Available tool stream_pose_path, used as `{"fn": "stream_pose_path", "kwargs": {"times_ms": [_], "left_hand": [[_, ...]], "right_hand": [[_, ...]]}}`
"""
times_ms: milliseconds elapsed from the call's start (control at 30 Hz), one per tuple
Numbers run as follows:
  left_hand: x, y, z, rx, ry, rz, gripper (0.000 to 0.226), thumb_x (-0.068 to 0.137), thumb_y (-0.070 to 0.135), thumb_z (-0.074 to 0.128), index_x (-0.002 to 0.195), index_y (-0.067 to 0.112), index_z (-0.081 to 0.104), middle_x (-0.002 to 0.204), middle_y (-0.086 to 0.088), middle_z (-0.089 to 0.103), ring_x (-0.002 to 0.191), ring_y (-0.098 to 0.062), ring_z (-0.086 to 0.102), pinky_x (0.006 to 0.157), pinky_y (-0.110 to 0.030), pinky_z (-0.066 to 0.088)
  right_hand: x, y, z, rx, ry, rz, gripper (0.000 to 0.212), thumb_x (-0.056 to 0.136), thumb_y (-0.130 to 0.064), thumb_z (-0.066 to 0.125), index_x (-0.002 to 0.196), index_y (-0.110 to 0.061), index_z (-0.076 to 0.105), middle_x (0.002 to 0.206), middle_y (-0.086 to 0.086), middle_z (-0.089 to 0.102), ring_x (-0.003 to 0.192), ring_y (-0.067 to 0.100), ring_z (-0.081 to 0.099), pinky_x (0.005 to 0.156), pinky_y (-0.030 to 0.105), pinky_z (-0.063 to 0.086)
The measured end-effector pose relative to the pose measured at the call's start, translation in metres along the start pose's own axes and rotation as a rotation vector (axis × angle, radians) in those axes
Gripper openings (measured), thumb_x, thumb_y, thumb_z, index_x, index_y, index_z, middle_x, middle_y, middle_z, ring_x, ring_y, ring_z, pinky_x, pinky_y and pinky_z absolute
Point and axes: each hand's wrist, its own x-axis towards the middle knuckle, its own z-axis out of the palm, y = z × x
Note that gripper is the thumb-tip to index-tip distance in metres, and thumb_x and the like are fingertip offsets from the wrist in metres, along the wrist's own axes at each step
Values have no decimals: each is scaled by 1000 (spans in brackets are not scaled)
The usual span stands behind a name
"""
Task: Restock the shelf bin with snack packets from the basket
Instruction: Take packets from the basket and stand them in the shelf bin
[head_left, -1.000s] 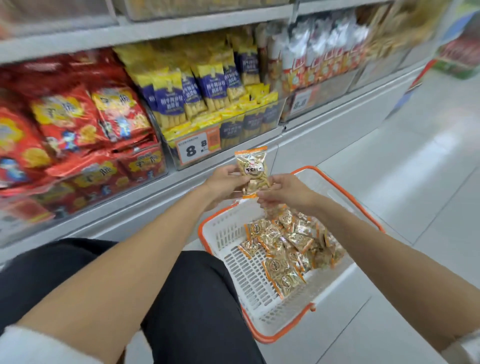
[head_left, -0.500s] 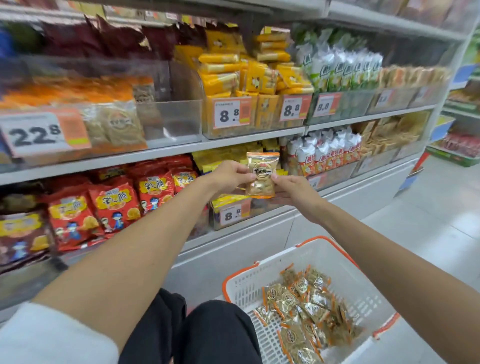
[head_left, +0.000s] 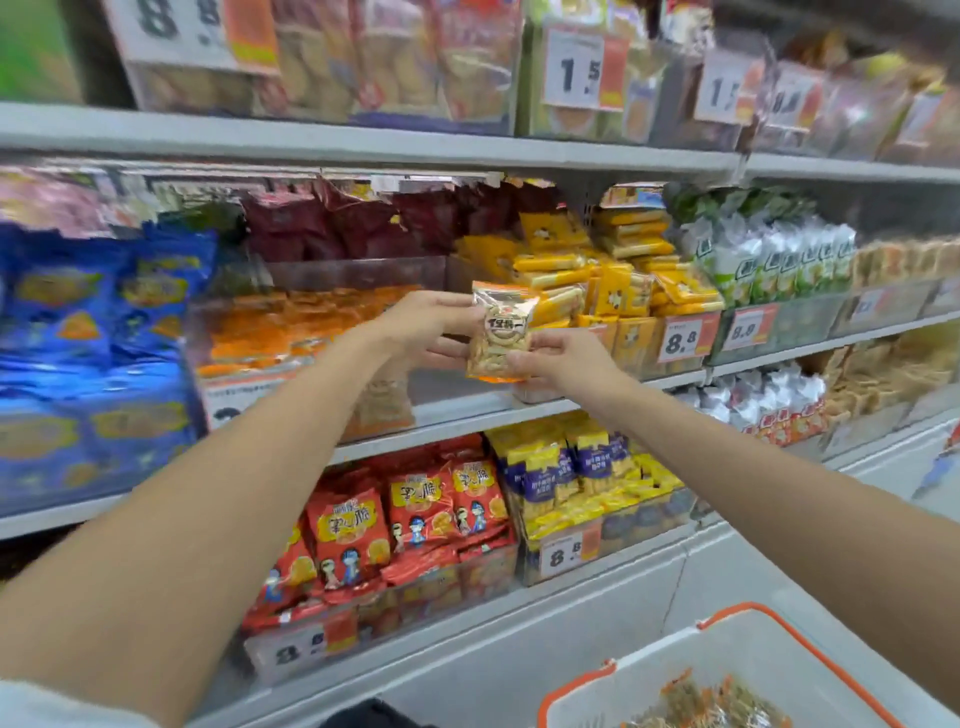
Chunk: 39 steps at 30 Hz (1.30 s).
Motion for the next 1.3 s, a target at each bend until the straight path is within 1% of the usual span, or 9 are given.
{"fn": "stream_pose_path", "kwargs": {"times_ms": [100,233,467,533,600,667,867,967,1300], "left_hand": [[12,9,-37,-52,164,91,9,93,12,61,98,15,68,81,-1,74,70,-10,70,68,-23,59],[44,9,-79,39,370,142,21,87,-4,65,106,5,64,90,-7,66,79,-15,65,64,-19,58],[105,-23,-119,658,472,2,13,88,21,69,93,9,72,100,-8,68,93,-20,63,79,-29,50],[111,-33,-128,785,417,-26,20,86,25,72,95,8,75,101,-4,70,85,-12,60,74,-24,44],[115,-42,-135,831,389,-35,21,82,27,76,95,10,76,102,-2,72,84,-11,62,75,-25,47],[119,-49,-140,849,395,-27,23,79,27,79,96,12,77,101,0,72,88,-13,65,80,-26,51],[121,-59,-143,884,370,-7,12,88,26,70,96,21,77,100,2,74,89,-11,65,84,-28,52],[120,-59,-142,882,378,11,14,88,26,69,99,22,76,106,4,72,93,-9,63,85,-25,49],[117,-59,-140,863,394,57,13,86,19,71,77,28,72,92,8,71,89,-8,63,80,-24,50]], "right_hand": [[39,-23,26,-68,48,-67,12,88,-9,70,99,-4,70,95,16,73,79,15,65,72,23,56],[105,-24,57,-195,62,-99,4,80,-18,75,82,-16,72,91,10,75,86,24,70,87,46,56],[177,-2,78,-663,-86,63,25,82,-24,76,77,-6,58,79,6,56,74,19,52,58,27,40],[189,-1,85,-822,-188,100,27,85,-22,73,93,0,61,89,9,57,82,22,56,60,28,47],[201,1,93,-869,-245,122,54,85,-17,72,130,4,51,103,14,61,86,25,61,75,32,52],[207,8,101,-916,-241,142,70,81,-16,76,140,-2,42,106,14,66,79,22,61,78,33,55],[205,23,108,-608,-381,319,11,84,0,70,86,-7,62,81,10,64,61,18,61,62,29,58],[204,19,102,-453,-318,352,17,86,2,67,78,-10,57,76,8,62,59,15,61,49,23,56],[203,15,102,-367,-185,143,23,80,2,74,81,-16,60,97,10,69,93,28,70,82,42,59]]}}
